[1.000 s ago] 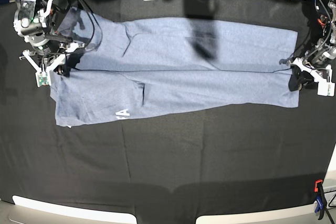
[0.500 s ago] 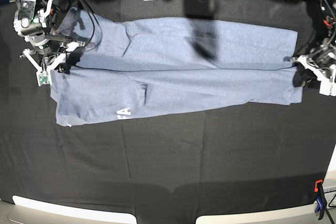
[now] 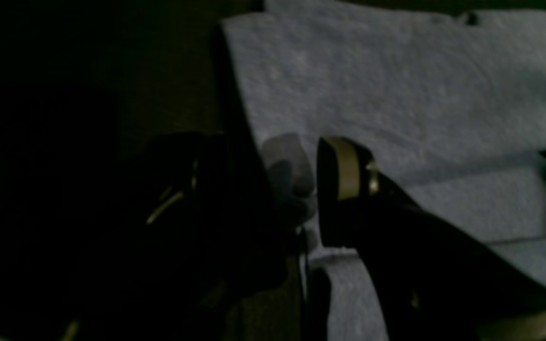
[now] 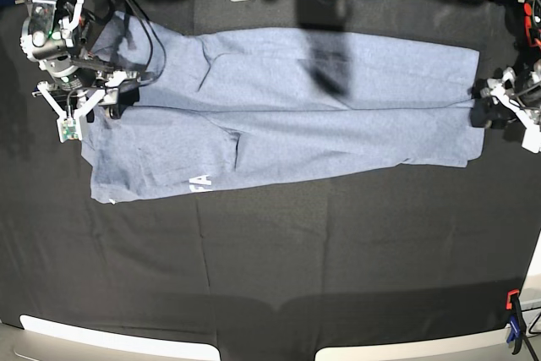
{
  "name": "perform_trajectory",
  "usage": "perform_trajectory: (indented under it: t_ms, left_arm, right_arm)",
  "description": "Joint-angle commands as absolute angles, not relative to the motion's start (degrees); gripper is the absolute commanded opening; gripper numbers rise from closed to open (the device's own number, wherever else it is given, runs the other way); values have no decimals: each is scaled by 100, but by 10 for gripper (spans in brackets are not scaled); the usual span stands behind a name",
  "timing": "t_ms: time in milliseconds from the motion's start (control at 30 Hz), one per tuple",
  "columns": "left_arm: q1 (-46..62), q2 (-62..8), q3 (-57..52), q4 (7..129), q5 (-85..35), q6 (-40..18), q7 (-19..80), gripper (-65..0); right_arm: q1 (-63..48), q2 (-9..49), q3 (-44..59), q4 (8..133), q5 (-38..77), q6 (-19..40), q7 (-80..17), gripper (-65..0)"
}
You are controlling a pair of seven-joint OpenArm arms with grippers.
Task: Layout the t-shirt on the table in an organized manner, then fold the t-shirt properly
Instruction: 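Hold the folded shirt ends with both grippers and pull them apart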
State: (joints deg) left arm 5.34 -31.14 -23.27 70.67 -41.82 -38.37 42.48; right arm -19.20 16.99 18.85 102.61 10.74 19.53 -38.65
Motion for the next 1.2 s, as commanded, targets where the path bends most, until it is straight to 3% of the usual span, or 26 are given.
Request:
perform_trajectory:
  t_ms: [0,267,533,667,900,1167]
  left_arm:
    - [478,-3201,-2364,7172,-4320,-3861,4158,-366]
    - [478,-2954,-2362,6731,-4434,-3824,4493,-366]
    - [528,-2919,-2353,6648,-6493,-4000,6401,-375]
    - [707,-2919,-2353,6648,-6650,-4000,6252,-422]
    - [1009,-2919,-2353,6646,-6652,-4000,5837,-650]
    - [1138,-2923,-2626,6646,-5992,-4000,4737,-650]
  right_arm:
    - [-1874,1778,1922,10394,1120,1962,-3730,-376]
    - [-1874,1778,1920,10394,1120,1962,-3732,-376]
    - [-1874,1780,1920,10394,1118,1962,-3682,-376]
    - [-1874,1780,1920,10394,1118,1962,-3677,-376]
    - [-1872,1778,1920,10394,1120,1962,-3634,-377]
    - [-1850,1780,1922,10394,1118,1957,-3564,-377]
